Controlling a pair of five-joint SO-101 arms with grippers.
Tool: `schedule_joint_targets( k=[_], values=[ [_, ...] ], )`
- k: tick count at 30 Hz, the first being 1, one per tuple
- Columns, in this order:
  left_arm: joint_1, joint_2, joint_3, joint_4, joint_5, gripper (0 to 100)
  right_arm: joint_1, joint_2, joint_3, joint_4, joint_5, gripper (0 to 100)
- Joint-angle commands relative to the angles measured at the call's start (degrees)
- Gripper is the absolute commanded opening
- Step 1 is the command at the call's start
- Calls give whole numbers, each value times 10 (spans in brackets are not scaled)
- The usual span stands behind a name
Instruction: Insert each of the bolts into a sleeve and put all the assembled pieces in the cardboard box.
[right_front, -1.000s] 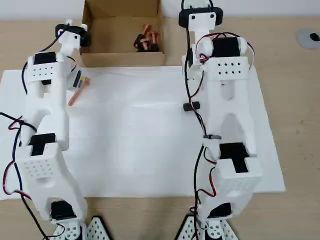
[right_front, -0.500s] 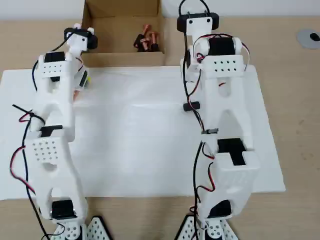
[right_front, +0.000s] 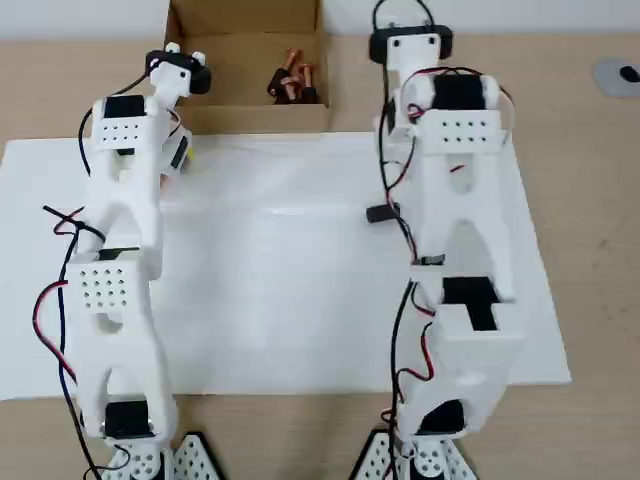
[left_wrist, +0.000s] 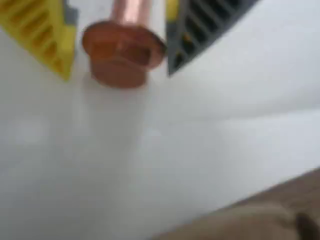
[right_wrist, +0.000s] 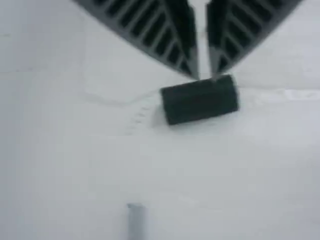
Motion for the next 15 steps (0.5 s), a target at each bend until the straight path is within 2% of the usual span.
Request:
schedule_joint_targets(
  k=[1, 10, 15],
  values=[
    [-18, -4, -15, 14, 1, 143, 15, -5, -31, -5, 5, 13],
    [-29, 1, -149, 167, -1, 143, 14, -5, -31, -6, 5, 13],
    [-27, 2, -157, 187, -1, 143, 14, -7, -31, -4, 5, 13]
  ],
)
